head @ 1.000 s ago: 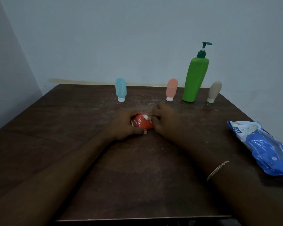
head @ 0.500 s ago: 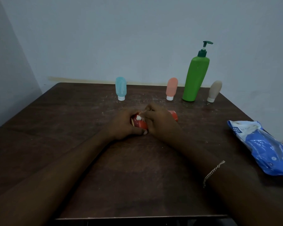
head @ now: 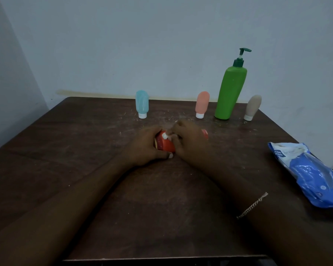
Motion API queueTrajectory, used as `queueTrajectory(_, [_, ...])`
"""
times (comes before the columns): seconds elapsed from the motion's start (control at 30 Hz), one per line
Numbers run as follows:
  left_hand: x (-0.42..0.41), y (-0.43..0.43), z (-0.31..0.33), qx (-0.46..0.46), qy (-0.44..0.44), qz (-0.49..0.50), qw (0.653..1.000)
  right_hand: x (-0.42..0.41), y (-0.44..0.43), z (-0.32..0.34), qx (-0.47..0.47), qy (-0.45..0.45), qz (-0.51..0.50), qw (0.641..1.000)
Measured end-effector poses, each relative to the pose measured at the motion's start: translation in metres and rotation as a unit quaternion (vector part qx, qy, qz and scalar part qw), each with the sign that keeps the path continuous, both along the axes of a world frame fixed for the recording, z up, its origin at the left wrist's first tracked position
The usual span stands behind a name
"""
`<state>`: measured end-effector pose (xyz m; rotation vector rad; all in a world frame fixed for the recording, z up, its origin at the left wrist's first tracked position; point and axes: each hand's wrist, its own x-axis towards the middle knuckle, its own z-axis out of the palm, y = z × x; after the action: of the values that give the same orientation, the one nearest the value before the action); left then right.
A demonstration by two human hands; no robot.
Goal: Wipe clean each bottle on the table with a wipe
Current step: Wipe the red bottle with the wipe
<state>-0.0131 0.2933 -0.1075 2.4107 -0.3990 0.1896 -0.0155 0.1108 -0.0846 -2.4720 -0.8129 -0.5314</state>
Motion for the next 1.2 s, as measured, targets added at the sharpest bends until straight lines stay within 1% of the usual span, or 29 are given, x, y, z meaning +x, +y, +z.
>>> queueTrajectory(0.07, [-0.001,0.000,0.001,0.002,0.002,-0.003,1.000,-0.006,-0.005,-0.006,-0.023,0.006,0.037,0.999])
queueTrajectory(0.13, [-0.002,-0.001,0.002,0.002,0.005,-0.003,1.000,-0.005,-0.019,-0.009,-0.051,0.015,0.036,0.998])
queueTrajectory(0.27, [-0.005,-0.003,0.004,0.005,-0.001,-0.010,1.000,0.010,-0.024,-0.003,-0.003,-0.001,-0.031,1.000])
queueTrajectory(0.33, [-0.007,-0.004,0.006,-0.010,-0.002,-0.012,1.000,0.009,-0.011,0.001,-0.006,-0.010,-0.029,1.000])
queueTrajectory(0.43, [-0.007,-0.004,0.004,-0.044,0.000,-0.008,0.999,-0.002,-0.003,-0.001,-0.063,0.004,0.026,0.998])
queueTrajectory(0.5, [-0.006,-0.005,0.004,-0.060,0.009,0.005,0.998,-0.006,-0.015,-0.005,-0.114,-0.013,0.048,0.992])
queueTrajectory(0.53, [-0.007,-0.005,0.004,-0.059,0.013,0.009,0.998,-0.006,-0.023,-0.007,-0.124,-0.027,0.044,0.991])
queueTrajectory(0.6, [-0.006,-0.005,0.004,-0.055,0.014,0.014,0.998,0.002,-0.034,-0.008,-0.101,-0.043,0.015,0.994])
queueTrajectory(0.7, [-0.006,-0.007,0.004,-0.057,0.003,0.005,0.998,0.015,-0.025,-0.004,-0.006,-0.044,-0.039,0.998])
queueTrajectory(0.73, [-0.008,-0.007,0.004,-0.059,0.000,-0.001,0.998,0.016,-0.016,-0.002,0.008,-0.042,-0.048,0.998])
queueTrajectory(0.83, [-0.010,-0.008,0.004,-0.074,-0.011,-0.014,0.997,0.005,0.002,-0.002,-0.026,-0.046,-0.017,0.998])
queueTrajectory(0.93, [-0.011,-0.007,0.005,-0.087,0.001,-0.011,0.996,-0.004,-0.014,-0.006,-0.058,-0.069,0.003,0.996])
queueTrajectory(1.07, [-0.009,-0.008,0.005,-0.070,0.001,-0.012,0.997,0.014,-0.036,-0.005,-0.003,-0.064,-0.074,0.995])
queueTrajectory(1.13, [-0.008,-0.007,0.004,-0.069,-0.003,-0.010,0.998,0.014,-0.025,-0.003,0.009,-0.062,-0.066,0.996])
queueTrajectory(1.2, [-0.007,-0.005,0.003,-0.077,-0.007,-0.011,0.997,0.004,-0.010,-0.003,-0.009,-0.061,-0.032,0.998])
